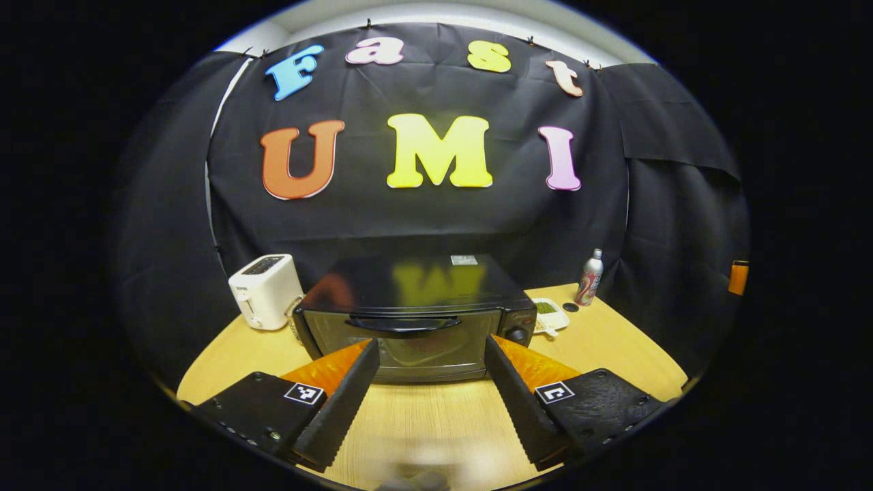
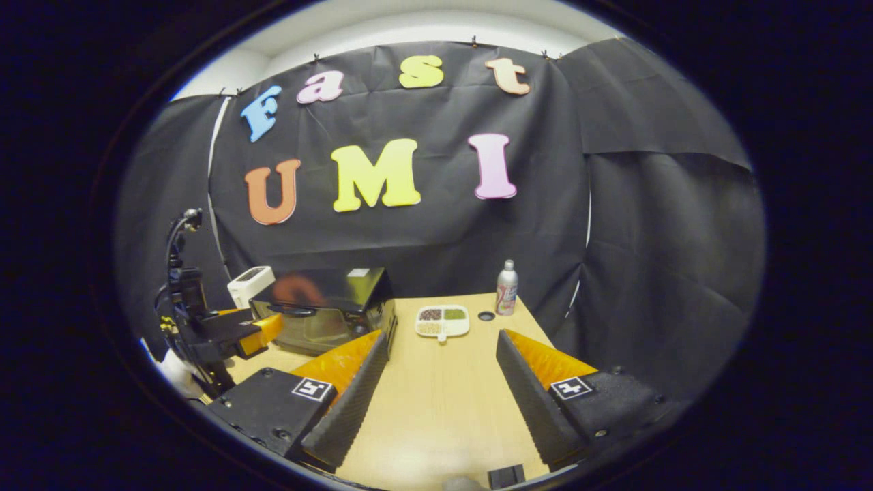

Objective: Open the electric oven with the left hand, put the food in, and close the electric oven.

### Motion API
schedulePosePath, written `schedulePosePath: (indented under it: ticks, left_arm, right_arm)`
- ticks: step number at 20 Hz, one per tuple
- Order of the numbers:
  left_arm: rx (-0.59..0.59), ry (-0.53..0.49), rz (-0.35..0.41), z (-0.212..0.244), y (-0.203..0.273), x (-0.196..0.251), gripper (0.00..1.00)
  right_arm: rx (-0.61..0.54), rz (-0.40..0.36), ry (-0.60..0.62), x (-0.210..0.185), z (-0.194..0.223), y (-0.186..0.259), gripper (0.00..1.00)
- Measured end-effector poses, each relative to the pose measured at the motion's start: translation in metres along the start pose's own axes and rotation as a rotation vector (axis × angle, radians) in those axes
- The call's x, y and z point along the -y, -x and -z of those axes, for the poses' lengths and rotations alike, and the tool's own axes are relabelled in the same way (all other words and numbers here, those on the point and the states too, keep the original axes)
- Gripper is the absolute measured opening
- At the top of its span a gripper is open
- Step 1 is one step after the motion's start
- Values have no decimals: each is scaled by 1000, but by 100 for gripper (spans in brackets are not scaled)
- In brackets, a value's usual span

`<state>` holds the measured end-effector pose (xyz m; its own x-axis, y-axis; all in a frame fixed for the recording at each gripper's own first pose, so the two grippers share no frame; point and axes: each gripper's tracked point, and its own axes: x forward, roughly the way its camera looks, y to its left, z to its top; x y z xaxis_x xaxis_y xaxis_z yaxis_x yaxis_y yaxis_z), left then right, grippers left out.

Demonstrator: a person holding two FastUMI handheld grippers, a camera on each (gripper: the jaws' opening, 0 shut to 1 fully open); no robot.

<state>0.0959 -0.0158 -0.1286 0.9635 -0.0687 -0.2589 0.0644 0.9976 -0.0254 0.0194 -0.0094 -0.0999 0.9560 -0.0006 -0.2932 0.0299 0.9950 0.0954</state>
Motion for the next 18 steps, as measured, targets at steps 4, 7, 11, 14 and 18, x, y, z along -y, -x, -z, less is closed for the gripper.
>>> schedulePosePath:
  ticks: [4,7,11,14,18]
  left_arm:
    - [83,19,-45,-42,59,16,97]
    - [140,-2,-83,-67,102,28,97]
    - [214,6,-110,-87,145,40,96]
    - [247,7,-131,-93,172,44,96]
    - [263,0,-155,-95,189,42,96]
  right_arm:
    - [34,-32,-1,26,-19,19,96]
    - [80,-49,10,46,-36,41,96]
    - [132,-77,38,61,-49,65,100]
    - [154,-94,58,61,-49,73,96]
    - [168,-125,55,51,-48,80,96]
